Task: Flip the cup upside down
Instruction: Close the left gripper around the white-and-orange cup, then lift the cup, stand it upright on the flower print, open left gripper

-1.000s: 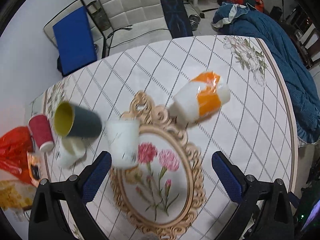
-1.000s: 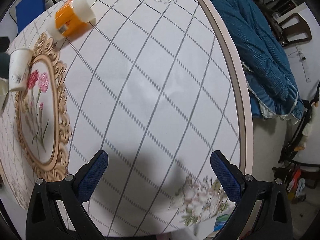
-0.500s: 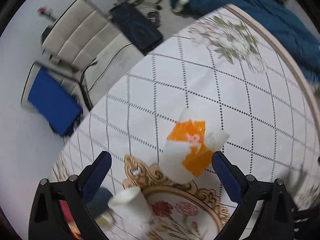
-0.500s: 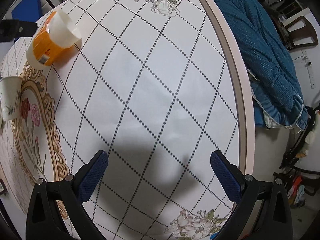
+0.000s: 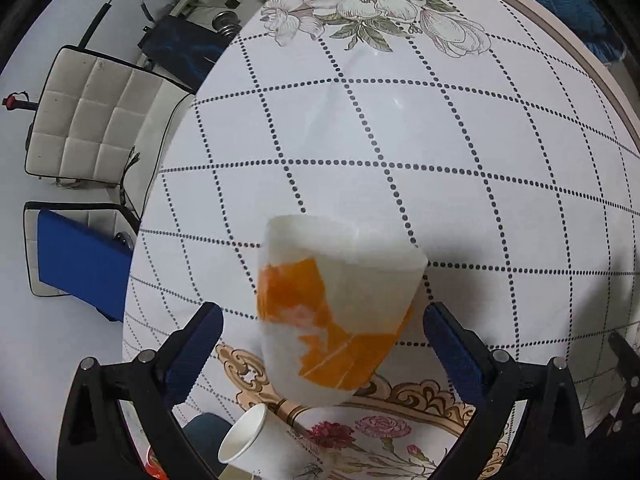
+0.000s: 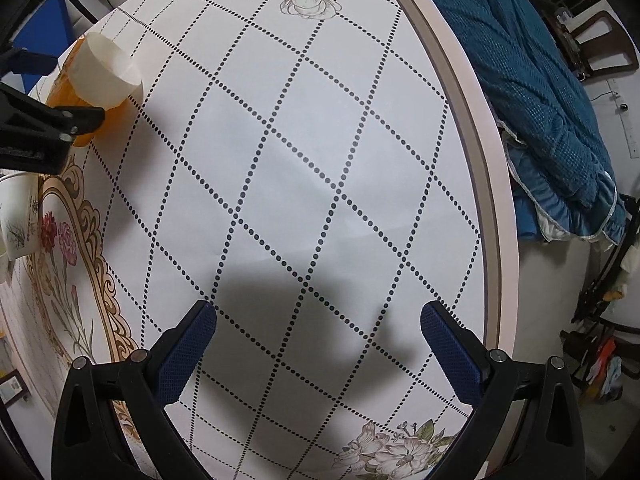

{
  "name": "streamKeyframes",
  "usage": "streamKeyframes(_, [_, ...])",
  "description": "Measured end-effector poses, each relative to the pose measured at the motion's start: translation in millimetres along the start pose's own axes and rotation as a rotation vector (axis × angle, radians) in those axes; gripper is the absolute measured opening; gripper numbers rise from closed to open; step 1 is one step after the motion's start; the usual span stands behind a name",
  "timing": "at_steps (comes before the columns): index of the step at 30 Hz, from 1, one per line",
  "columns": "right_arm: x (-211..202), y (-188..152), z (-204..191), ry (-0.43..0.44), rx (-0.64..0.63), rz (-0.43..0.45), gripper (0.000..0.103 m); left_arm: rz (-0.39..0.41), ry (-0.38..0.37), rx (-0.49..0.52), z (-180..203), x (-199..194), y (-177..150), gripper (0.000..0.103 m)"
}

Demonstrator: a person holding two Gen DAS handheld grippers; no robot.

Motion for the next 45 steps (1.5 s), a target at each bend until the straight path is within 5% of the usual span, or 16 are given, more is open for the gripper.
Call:
streamKeyframes(2, [2,0,2,0.001,0.003,-0.001,0.103,0.008,-0.008,0.006,0,3,3,0.102])
streamKeyframes(7, [6,1,0,0.0,0.003,-0.004,0.103,0.004,-0.031,-0.003,-1,9,10,0.076])
streamKeyframes(22, [11,-5,-3,-0.005,0.028,-0.021,0.103,-0.001,-0.112,-0.234,-13,10,0,0.073])
streamKeyframes(29, [20,-14,-5,0.058,0.049,-0.053,0.103,-0.048,-0.187,-0.351,-12,10,-21,0.073])
streamKeyframes(38, [18,-36,3,0.093,0.055,-0.062,0.103,-0.097,-0.313,-0.556,-29,3,-68,0.072])
streamKeyframes(45, [4,-64,9,0.108,0.056,-0.048,0.103,-0.086,-0.313,-0.608,-16,-17,-114,0.071])
Point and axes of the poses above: each gripper's, at about its wrist camera, not at the fingertips, and x roughly the way its jaws point, z to its right, y to its top, the point moved 2 cm from there along x, roughly the way its jaws point, and after that the axes turned 4 degrees about z, right-handed, at the moved point
